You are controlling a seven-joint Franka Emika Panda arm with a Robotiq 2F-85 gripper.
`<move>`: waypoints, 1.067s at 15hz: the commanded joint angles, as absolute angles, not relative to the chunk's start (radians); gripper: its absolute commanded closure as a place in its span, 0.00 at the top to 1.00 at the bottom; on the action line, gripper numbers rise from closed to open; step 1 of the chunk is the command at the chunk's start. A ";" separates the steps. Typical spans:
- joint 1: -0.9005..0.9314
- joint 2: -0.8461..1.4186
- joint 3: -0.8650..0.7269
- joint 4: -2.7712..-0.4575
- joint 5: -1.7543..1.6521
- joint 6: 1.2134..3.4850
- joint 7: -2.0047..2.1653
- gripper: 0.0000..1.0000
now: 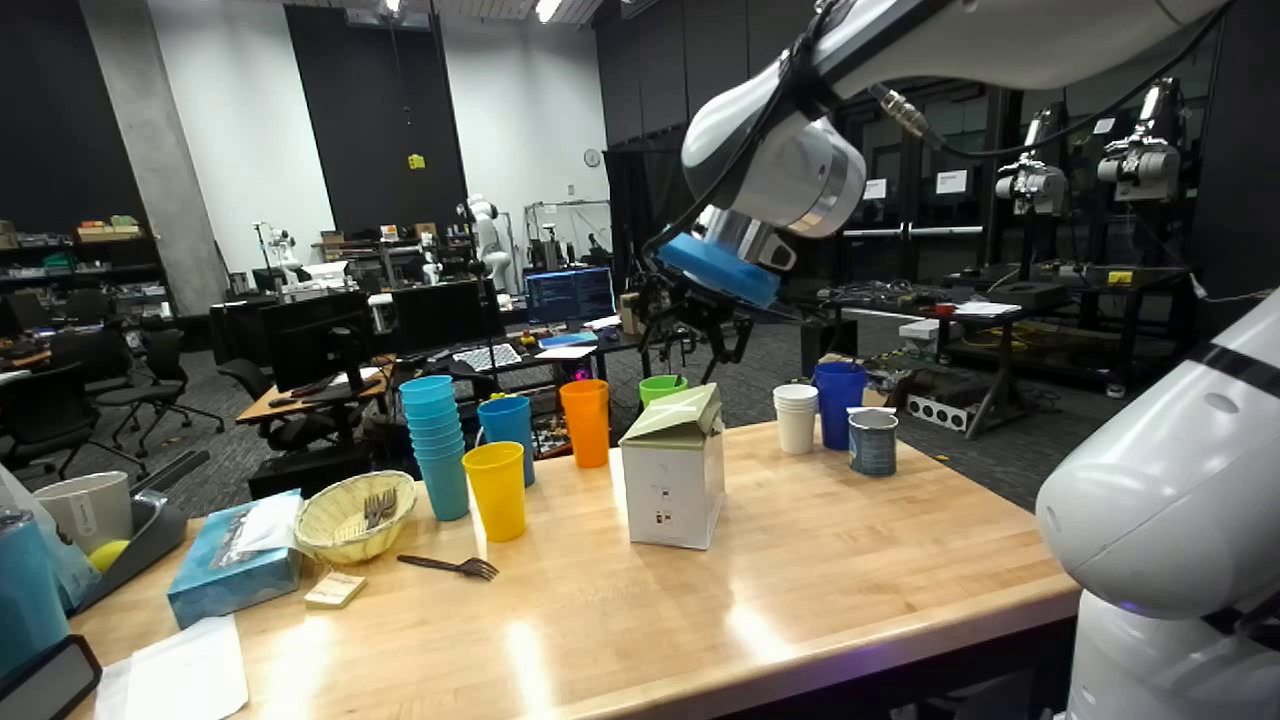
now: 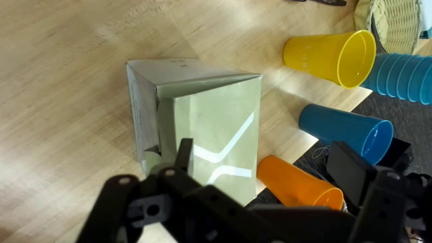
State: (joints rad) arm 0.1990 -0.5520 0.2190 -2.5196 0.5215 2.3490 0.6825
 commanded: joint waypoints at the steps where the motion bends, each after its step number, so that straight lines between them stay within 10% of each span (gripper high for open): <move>1: 0.187 -0.568 0.219 -2.495 0.499 2.264 0.702 1.00; 16: 0.207 -0.557 0.192 -2.491 0.666 2.259 0.545 1.00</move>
State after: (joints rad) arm 0.2327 -0.5551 0.1717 -2.4946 0.6542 2.2702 0.5539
